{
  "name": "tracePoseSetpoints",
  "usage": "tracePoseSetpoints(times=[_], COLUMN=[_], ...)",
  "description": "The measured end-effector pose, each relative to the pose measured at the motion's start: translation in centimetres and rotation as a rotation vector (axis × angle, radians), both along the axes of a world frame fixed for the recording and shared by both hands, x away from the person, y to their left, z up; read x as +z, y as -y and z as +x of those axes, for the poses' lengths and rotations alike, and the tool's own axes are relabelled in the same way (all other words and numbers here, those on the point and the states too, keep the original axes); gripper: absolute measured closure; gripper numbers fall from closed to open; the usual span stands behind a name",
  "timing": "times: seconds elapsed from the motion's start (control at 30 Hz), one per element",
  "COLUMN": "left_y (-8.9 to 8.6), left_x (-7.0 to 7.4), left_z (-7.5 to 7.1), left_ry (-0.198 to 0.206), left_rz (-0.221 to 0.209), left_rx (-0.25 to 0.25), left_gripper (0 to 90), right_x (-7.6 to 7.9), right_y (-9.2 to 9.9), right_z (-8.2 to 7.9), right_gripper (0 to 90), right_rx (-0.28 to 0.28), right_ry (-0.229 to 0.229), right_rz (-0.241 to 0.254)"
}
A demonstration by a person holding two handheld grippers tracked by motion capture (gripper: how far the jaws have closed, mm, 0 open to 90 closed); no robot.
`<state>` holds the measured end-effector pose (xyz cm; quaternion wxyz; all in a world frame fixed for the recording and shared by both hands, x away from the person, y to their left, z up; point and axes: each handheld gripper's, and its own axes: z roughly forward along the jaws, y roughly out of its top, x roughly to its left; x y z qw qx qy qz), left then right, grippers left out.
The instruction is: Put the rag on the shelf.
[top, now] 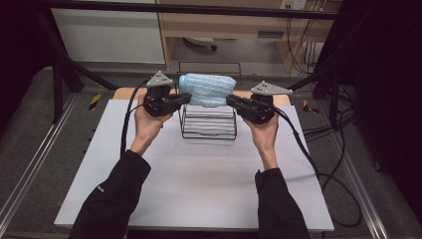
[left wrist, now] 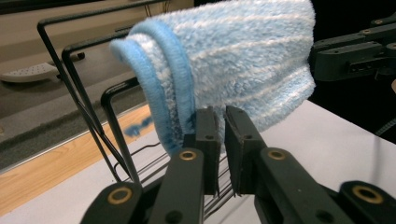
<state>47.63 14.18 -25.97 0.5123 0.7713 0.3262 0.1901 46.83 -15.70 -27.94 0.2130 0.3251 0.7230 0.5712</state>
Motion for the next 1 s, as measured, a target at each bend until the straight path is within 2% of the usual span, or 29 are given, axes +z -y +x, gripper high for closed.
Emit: tracePoseSetpoints(times=[0.27,0.43,0.7,1.0], left_y=[-0.3,-0.6,-2.0,-3.9], left_x=[0.9,1.1,0.4,-0.4], left_z=[-0.6,-0.9,-1.7,-2.7], left_ry=[0.013,0.010,0.018,0.009], left_rz=[-0.010,-0.005,0.027,0.015], left_rx=[0.001,-0.001,0.013,0.022], left_gripper=[73.7,65.1,45.0,31.8], right_x=[1.4,2.1,2.5,2.2], right_y=[-0.1,0.1,1.2,2.5], right_z=[-1.0,-1.3,-2.3,-3.5], right_gripper=[69.7,59.9,37.6,21.0], right_rx=[0.022,0.025,0.020,0.012], right_ry=[0.012,0.004,-0.011,-0.029], right_rz=[0.007,0.014,0.020,0.022])
